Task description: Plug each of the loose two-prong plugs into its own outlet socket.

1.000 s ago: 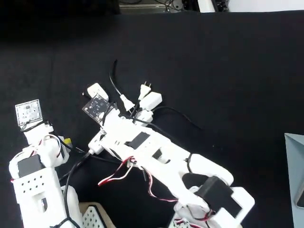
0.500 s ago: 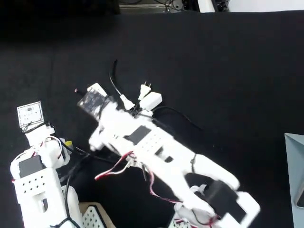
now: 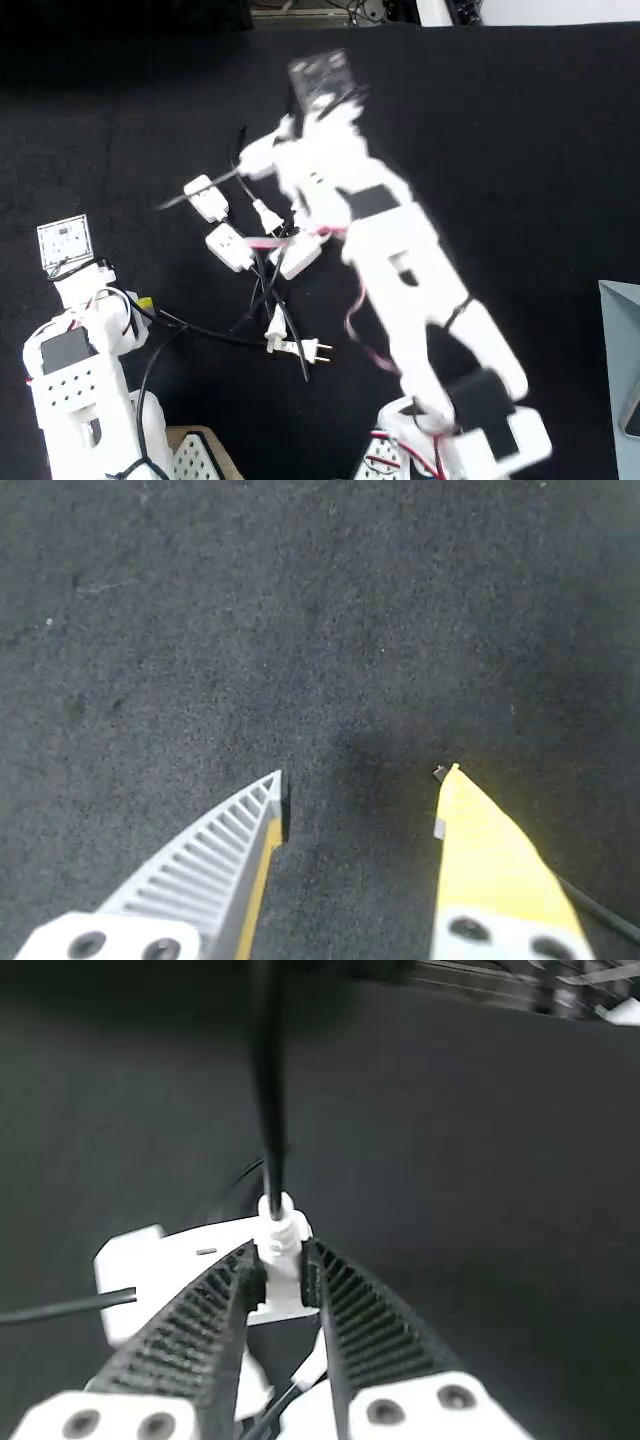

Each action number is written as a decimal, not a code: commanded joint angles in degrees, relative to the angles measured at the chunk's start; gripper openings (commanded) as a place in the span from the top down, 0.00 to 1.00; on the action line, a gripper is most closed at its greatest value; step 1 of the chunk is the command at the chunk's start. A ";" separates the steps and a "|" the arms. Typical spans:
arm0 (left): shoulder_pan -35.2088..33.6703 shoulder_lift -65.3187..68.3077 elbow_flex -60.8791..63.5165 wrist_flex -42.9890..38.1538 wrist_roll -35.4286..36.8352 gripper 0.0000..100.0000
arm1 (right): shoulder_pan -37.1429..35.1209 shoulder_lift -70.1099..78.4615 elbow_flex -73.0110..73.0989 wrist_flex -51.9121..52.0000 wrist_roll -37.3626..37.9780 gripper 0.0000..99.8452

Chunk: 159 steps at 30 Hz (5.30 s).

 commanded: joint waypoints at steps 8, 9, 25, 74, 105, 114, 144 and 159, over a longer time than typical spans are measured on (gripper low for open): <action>-0.57 -0.70 0.31 -0.88 0.18 0.75 | 10.99 21.14 -18.59 -7.03 -9.49 0.99; -0.57 -0.70 0.40 -0.88 0.18 0.75 | 11.87 22.81 -20.18 -6.95 -10.20 0.99; -0.57 -0.70 0.48 -0.88 0.18 0.75 | 11.16 24.66 -38.73 22.59 -11.52 0.82; -0.31 -0.70 1.10 -0.97 0.09 0.75 | -1.23 42.33 -35.21 16.70 6.42 0.82; -0.22 -0.70 1.10 -0.97 0.09 0.75 | -1.93 45.85 -46.99 27.78 -6.07 0.82; -0.22 -0.70 1.10 -0.97 0.09 0.75 | -4.66 46.11 -50.86 32.44 -9.67 0.82; -0.22 -0.70 1.10 -0.97 0.09 0.75 | -3.69 43.74 -49.80 38.42 -9.05 0.99; -0.40 -0.70 1.10 -0.97 0.09 0.75 | -8.35 25.63 -45.76 61.19 2.02 0.99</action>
